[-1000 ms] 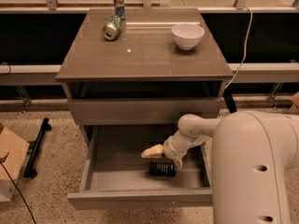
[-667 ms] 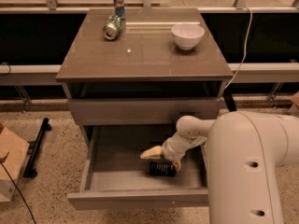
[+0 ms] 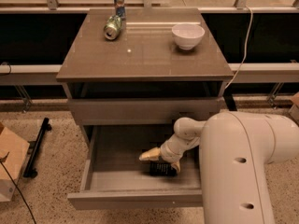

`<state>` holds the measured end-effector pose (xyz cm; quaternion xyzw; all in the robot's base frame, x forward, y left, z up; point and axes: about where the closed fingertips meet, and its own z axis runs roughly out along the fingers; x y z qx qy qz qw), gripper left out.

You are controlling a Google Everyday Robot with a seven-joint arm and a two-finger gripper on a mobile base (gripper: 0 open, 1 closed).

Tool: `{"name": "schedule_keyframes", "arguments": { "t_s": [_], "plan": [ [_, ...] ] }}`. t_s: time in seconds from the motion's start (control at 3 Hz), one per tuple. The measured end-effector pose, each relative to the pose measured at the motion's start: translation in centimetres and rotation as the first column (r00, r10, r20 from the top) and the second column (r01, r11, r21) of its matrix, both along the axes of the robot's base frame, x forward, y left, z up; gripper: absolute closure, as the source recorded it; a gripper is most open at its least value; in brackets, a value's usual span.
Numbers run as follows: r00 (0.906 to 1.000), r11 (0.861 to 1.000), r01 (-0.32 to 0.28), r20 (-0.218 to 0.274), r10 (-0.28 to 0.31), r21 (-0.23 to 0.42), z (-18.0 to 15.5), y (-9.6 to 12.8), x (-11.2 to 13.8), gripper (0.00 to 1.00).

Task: Pick rxbar chocolate from middle drawer and place on counter

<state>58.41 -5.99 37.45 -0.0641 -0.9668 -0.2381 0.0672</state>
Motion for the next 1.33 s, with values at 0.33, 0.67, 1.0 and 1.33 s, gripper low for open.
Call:
{"name": "schedule_keyframes", "arguments": {
  "t_s": [0.33, 0.67, 1.0, 1.33],
  "plan": [
    [0.9999, 1.000, 0.004, -0.014, -0.004, 0.007, -0.3, 0.2, -0.1, 0.17],
    [0.9999, 1.000, 0.004, -0.014, -0.004, 0.007, 0.1, 0.2, -0.1, 0.41],
    [0.9999, 1.000, 0.004, -0.014, -0.004, 0.007, 0.1, 0.2, -0.1, 0.65],
    [0.9938, 0.998, 0.056, -0.097, -0.054, 0.016, -3.8, 0.3, -0.6, 0.94]
  ]
}}
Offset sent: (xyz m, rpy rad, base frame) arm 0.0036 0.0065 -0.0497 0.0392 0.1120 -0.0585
